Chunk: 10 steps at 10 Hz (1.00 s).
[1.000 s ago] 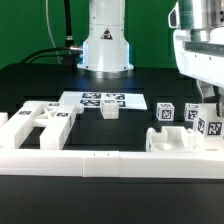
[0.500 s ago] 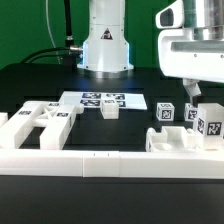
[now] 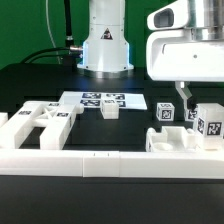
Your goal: Assemble chair
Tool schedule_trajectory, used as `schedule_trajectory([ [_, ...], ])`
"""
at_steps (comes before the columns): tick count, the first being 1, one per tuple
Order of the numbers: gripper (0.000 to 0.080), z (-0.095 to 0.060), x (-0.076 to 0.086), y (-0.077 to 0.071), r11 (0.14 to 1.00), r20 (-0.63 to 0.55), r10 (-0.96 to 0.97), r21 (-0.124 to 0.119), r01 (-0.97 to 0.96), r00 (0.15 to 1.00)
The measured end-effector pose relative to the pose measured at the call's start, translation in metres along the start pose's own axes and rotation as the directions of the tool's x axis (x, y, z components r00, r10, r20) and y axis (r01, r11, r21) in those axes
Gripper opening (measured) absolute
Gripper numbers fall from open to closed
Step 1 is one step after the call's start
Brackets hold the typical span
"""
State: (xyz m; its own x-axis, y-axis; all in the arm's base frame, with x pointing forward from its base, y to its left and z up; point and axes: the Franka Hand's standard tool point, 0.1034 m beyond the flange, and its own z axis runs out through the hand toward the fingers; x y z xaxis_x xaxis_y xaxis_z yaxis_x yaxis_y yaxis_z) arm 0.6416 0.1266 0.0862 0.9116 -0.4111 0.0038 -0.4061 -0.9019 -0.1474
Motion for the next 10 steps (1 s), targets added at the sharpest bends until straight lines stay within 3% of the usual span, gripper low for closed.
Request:
schedule_trajectory([
  [5,0.0649,0.000,0.006,0.005,0.952,-0.013,-0.305,-0.005,0.305,0.952],
  [6,0.0649,0.001,0.003,0.002,0.896,-0.009,-0.444,-0.037,0.443,0.896],
  [8,0.0649,0.002,-0.001,-0.006,0.763,-0.008,-0.645,-0.070,0.643,0.764],
  [9,0.0649,0.003,-0.002,-0.007,0.677,0.002,-0.734,-0.071,0.732,0.679],
  [10,0.0649,0.002,-0.001,-0.006,0.646,0.005,-0.762,-0.071,0.760,0.648],
])
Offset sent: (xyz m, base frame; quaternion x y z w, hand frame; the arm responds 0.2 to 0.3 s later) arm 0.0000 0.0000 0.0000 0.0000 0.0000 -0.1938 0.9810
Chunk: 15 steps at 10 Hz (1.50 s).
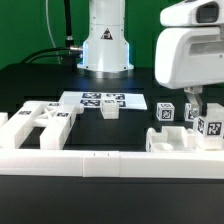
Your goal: Assemble chair
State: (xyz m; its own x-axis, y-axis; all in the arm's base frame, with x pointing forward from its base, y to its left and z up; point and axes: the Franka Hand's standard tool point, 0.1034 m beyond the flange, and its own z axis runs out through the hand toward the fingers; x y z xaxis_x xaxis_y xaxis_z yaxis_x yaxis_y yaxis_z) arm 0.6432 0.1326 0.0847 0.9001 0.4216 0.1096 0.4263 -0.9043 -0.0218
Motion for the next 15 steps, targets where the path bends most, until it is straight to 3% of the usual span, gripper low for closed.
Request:
schedule_trajectory([
  [3,0.0649,0.000,0.000,0.002,0.979,0.002,-0.205,-0.005,0.205,0.979],
  [4,0.0649,0.002,-0.001,0.002,0.948,0.012,-0.317,-0.017,0.317,0.948],
  [7,0.0649,0.001,0.000,0.005,0.815,0.044,-0.576,-0.035,0.578,0.816],
  [12,0.0649,0.002,-0.002,0.008,0.609,0.073,-0.789,-0.035,0.792,0.610],
  [15,0.0649,0.004,-0.003,0.012,0.411,0.111,-0.905,-0.024,0.911,0.411],
])
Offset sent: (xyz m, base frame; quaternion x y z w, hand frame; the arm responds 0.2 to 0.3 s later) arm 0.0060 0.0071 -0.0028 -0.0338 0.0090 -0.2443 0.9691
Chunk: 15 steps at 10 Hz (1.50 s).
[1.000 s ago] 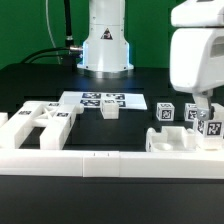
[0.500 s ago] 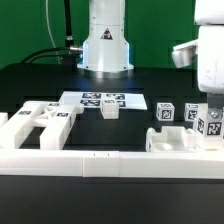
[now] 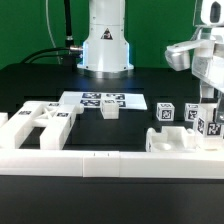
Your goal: Assemble chair
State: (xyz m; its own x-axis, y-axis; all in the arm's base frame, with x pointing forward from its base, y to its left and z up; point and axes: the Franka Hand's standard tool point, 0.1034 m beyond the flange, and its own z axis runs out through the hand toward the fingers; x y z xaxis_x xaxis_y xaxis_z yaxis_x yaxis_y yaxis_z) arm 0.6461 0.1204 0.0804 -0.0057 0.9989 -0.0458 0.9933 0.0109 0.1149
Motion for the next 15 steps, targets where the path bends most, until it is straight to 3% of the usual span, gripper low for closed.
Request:
schedule_trajectory([
  [1,0.0649,0.0004,-0.0008,0.0003,0.999,0.004,-0.039,-0.006,0.039,0.999],
  [2,0.0511,0.0007,-0.0013,0.0003,0.999,0.005,-0.044,-0.007,0.044,0.999],
  [3,0.0511,0.0008,-0.0015,0.0003,0.999,0.005,-0.038,-0.007,0.038,0.999],
  [4,0.0368,0.0008,-0.0016,0.0003,0.999,0.005,-0.037,-0.007,0.037,0.999],
  [5,0.0289,0.0005,-0.0019,0.0005,0.999,0.005,-0.036,-0.007,0.037,0.999],
  [8,0.0289,0.0006,-0.0020,0.0004,1.000,0.004,-0.004,-0.006,0.004,1.000],
  [11,0.0289,0.0007,-0.0019,-0.0020,0.942,0.016,0.334,0.014,-0.334,0.942],
  [15,0.0290,0.0008,-0.0017,-0.0021,0.807,0.019,0.590,0.009,-0.591,0.807],
])
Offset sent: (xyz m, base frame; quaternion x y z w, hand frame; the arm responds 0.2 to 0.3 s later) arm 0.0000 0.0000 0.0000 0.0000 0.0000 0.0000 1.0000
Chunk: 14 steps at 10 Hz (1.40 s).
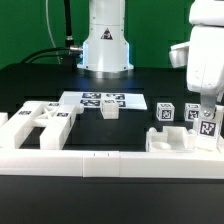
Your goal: Assemble chair
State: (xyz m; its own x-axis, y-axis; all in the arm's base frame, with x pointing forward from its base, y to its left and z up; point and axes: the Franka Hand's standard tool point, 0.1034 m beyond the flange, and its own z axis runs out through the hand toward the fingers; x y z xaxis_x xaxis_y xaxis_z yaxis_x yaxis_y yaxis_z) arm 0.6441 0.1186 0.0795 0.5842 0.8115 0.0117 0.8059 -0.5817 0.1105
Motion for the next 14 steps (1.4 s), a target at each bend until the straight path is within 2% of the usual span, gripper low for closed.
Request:
schedule_trajectory([
  [2,0.0290,0.000,0.001,-0.001,0.979,-0.001,0.206,0.006,-0.206,0.979],
  [4,0.0290,0.001,-0.001,-0.003,0.918,0.007,0.396,0.034,-0.396,0.918],
  [6,0.0290,0.001,-0.003,-0.009,0.766,0.056,0.637,0.066,-0.640,0.769],
  [12,0.0290,0.001,-0.002,-0.011,0.466,0.084,0.880,0.047,-0.884,0.468],
  [13,0.0290,0.002,-0.002,-0.011,0.369,0.088,0.924,0.051,-0.928,0.372],
  [14,0.0290,0.002,-0.004,-0.011,0.209,0.090,0.973,0.068,-0.976,0.215],
])
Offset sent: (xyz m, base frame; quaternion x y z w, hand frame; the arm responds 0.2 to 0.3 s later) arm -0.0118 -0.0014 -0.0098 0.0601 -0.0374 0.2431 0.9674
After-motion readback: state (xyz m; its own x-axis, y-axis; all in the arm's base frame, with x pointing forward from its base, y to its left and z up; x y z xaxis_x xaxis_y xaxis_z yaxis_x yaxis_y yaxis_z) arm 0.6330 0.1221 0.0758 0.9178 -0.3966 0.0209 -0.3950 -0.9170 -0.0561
